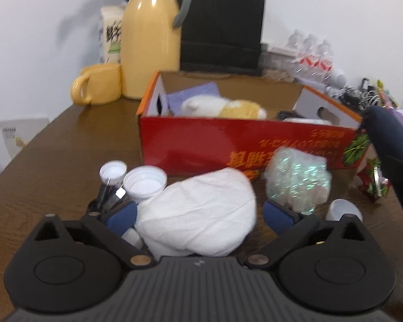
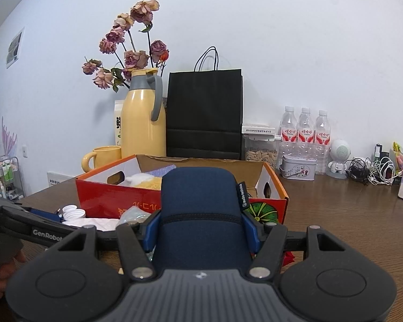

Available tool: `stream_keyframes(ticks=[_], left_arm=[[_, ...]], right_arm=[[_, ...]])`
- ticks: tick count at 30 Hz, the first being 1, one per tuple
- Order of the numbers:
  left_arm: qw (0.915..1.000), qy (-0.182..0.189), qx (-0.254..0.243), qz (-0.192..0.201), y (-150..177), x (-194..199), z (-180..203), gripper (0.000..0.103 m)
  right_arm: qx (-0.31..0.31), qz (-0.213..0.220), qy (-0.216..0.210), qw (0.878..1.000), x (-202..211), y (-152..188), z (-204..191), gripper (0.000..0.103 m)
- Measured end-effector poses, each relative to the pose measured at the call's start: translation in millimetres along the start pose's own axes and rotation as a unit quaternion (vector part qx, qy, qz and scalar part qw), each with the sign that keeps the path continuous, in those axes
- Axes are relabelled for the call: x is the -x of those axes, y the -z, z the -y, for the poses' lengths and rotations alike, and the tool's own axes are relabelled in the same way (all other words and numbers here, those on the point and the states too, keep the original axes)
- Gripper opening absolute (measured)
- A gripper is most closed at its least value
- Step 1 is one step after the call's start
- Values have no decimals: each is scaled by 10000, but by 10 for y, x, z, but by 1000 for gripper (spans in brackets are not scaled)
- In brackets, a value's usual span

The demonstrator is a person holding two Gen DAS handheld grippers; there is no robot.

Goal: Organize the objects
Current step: 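Grasp the white folded cloth with the left tool while the right tool holds the pouch, then lower the white cloth and navy pouch into the box while opening both tools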

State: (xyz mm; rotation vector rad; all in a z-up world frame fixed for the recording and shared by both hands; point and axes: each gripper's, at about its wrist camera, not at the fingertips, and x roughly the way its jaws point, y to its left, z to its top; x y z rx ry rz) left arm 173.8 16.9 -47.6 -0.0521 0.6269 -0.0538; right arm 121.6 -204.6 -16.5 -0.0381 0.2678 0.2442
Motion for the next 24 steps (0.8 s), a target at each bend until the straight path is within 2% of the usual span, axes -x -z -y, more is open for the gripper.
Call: stream_keyframes(ticks=[3, 6, 7, 11, 17, 24], left_arm=[[9997, -28, 120, -208, -21, -91, -41, 103], [9998, 15, 108, -181, -15, -87, -45, 102], [9998, 52, 124, -143, -8, -73, -53, 97], [9998, 115, 158, -56, 0, -37, -60, 92], [9994, 55, 195, 290, 14, 98, -46, 92], [9961, 11, 76, 878, 40, 366, 26, 92]], right_arm=[[7, 2, -13, 10000, 5, -2, -9, 60], [15, -2, -28, 10000, 6, -8, -16, 60], [15, 3, -26, 10000, 8, -9, -19, 60], [18, -13, -24, 10000, 6, -6, -24, 60], [24, -23, -22, 10000, 3, -6, -19, 60], [12, 0, -31, 10000, 8, -9, -14, 60]])
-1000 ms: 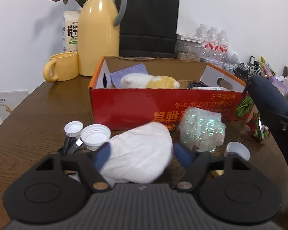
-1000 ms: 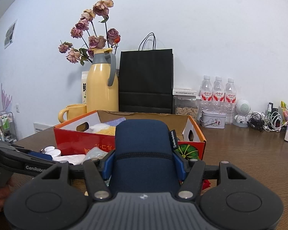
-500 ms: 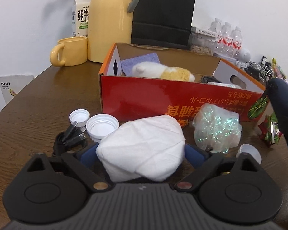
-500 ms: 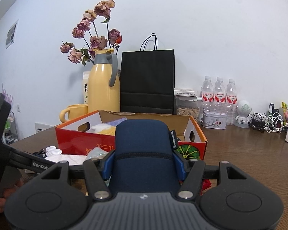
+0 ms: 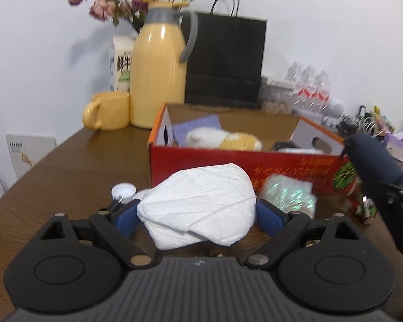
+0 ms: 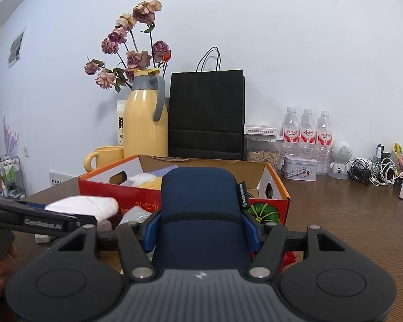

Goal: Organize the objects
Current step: 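Lower the white cloth and navy pouch into the box while opening both tools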

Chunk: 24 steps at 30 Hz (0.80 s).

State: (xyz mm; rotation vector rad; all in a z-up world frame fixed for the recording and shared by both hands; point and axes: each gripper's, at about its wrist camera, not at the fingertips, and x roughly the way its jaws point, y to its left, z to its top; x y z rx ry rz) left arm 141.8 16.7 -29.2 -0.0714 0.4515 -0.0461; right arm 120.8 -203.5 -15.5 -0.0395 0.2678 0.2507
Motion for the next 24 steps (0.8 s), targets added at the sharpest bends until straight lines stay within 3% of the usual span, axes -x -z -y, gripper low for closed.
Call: stream_keyframes(ticks=[6, 12, 18, 24], left_arm=[[9991, 185, -68, 368, -271, 110, 100, 93], [9975, 281, -59, 652, -730, -78, 221, 93], [9982, 70, 244, 552, -1106, -573, 266, 91], [9985, -171, 417, 296, -1195, -1089, 259, 92]], right_arm=[[-146, 74, -126, 9998, -20, -207, 53, 60], [-75, 165, -116, 9998, -275, -597, 61, 60], [-174, 9, 37, 9998, -806, -877, 72, 60], [-462, -509, 247, 9973, -1451, -930, 218, 60]])
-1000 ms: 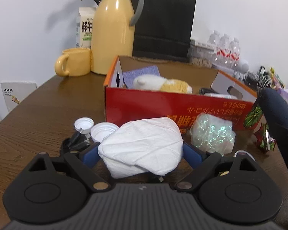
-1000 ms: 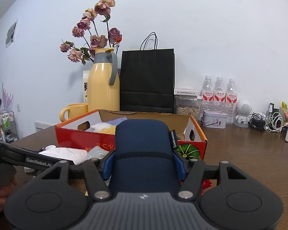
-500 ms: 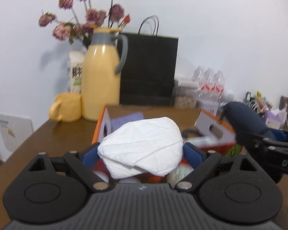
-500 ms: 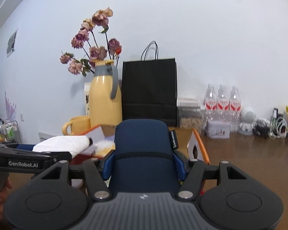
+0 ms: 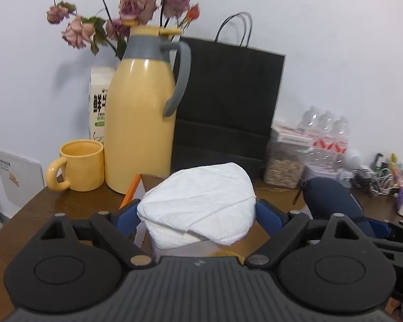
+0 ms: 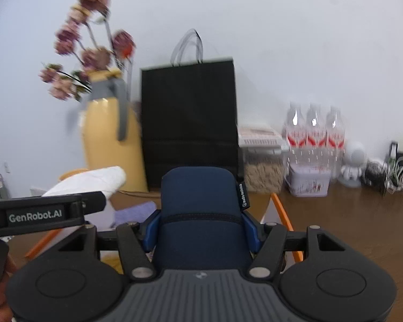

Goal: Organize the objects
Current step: 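Lower the white cloth and navy pouch into the box while opening both tools, then grasp the red-and-green ornament with the right tool while the left tool returns to the table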

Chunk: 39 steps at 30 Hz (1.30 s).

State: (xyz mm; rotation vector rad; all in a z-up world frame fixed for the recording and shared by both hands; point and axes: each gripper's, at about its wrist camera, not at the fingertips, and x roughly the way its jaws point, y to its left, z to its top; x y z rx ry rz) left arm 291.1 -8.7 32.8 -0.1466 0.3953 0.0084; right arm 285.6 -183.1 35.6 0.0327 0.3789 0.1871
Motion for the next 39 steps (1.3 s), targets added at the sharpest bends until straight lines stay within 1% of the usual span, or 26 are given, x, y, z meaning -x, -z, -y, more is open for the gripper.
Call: stream_keyframes(ticks=[3, 4, 7, 8, 10, 11, 13, 14, 15, 21, 26, 30, 33, 36, 39], left_arm=[[9999, -70, -5, -123, 31, -176, -8, 92], [9998, -68, -44, -158, 49, -217, 3, 93], [9997, -17, -157, -199, 89, -271, 12, 103], [9997, -3, -168, -193, 98, -271, 10, 103], [9997, 9, -172, -180, 105, -256, 6, 103], [9997, 8, -150, -171, 105, -249, 2, 103], [9998, -35, -80, -162, 97, -243, -13, 103], [9998, -41, -64, -173, 91, -238, -17, 103], [9998, -35, -55, -182, 91, -232, -23, 103], [9998, -2, -59, -199, 69, -189, -10, 103], [9998, 32, -114, -188, 39, -56, 4, 103], [9998, 126, -93, -105, 20, 161, -33, 103], [9997, 137, -185, 11, 19, 363, -51, 103], [9995, 144, -263, 100, 40, 570, -87, 103], [9994, 158, -309, 87, 96, 757, -152, 103]], right_arm=[[-59, -238, 163, 9996, -236, 14, 60, 60], [-63, -295, 213, 9993, -282, 35, 79, 60], [-18, -510, 292, 9983, -388, 76, 134, 61], [-47, -568, 282, 9980, -415, 82, 157, 62], [-75, -683, 252, 9973, -456, 95, 189, 67], [-63, -679, 257, 9973, -451, 101, 187, 71], [-40, -584, 299, 9978, -412, 87, 176, 97], [-33, -499, 309, 9983, -378, 79, 173, 100], [-15, -432, 310, 9986, -344, 71, 170, 102], [-12, -413, 248, 9988, -283, 52, 187, 102], [65, -342, 186, 9992, -157, 44, 190, 102], [189, -156, 64, 9997, 71, 21, 162, 102], [308, -22, -3, 9995, 267, 15, 132, 103], [432, 41, -58, 9990, 458, 49, 118, 103], [532, 25, -117, 9985, 638, 127, 113, 103]])
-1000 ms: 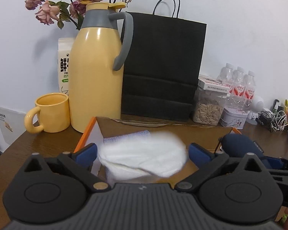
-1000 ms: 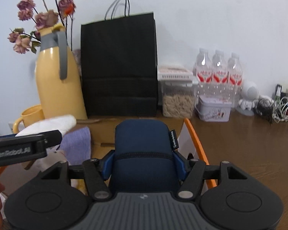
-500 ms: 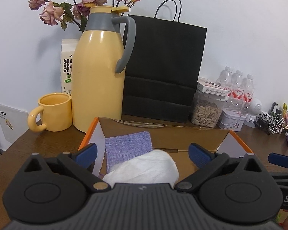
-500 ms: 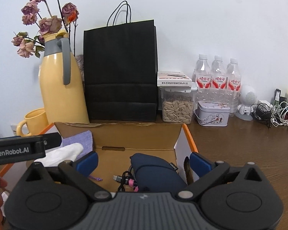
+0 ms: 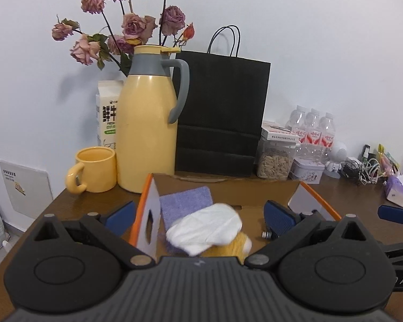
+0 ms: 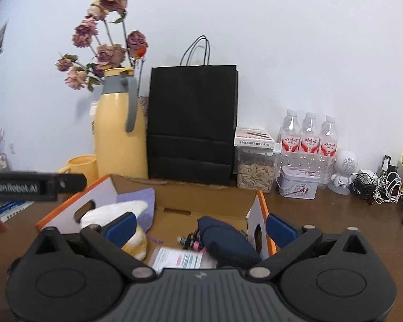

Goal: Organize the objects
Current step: 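Grasp the red-and-green ornament with the right tool while the left tool returns to the table, then grasp the coiled black cable with the left tool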

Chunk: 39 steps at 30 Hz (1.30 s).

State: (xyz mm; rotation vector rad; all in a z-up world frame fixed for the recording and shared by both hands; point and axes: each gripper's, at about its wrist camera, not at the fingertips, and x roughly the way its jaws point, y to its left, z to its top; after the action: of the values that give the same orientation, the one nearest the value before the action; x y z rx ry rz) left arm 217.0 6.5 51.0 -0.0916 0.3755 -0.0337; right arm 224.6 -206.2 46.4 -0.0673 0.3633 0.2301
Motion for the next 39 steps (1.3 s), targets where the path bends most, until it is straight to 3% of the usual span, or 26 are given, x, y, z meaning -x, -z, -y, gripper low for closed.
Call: stream_keyframes(ticks=[6, 15, 21, 26, 32, 37, 39], left_arm=[[9996, -134, -169, -164, 201, 280, -161, 103], [9965, -343, -291, -708, 645, 501, -425, 103], [9936, -435, -124, -1035, 897, 570, -602, 103], [9927, -520, -23, -1088, 978, 630, -694, 103], [9923, -553, 36, -1105, 990, 663, -734, 103], [9923, -559, 63, -1101, 1005, 686, -758, 103], [9923, -553, 70, -1102, 1011, 683, -763, 103]], right_arm=[[164, -201, -20, 9997, 277, 218, -2, 103], [284, -668, 37, 9974, 549, 640, 62, 103], [217, -1095, 223, 9935, 479, 908, 218, 103], [0, -1173, 390, 9923, 272, 956, 318, 102], [-86, -1185, 470, 9918, 3, 886, 334, 82], [-211, -1368, 374, 9897, -140, 888, 326, 42], [-238, -1368, 302, 9899, -134, 914, 330, 39]])
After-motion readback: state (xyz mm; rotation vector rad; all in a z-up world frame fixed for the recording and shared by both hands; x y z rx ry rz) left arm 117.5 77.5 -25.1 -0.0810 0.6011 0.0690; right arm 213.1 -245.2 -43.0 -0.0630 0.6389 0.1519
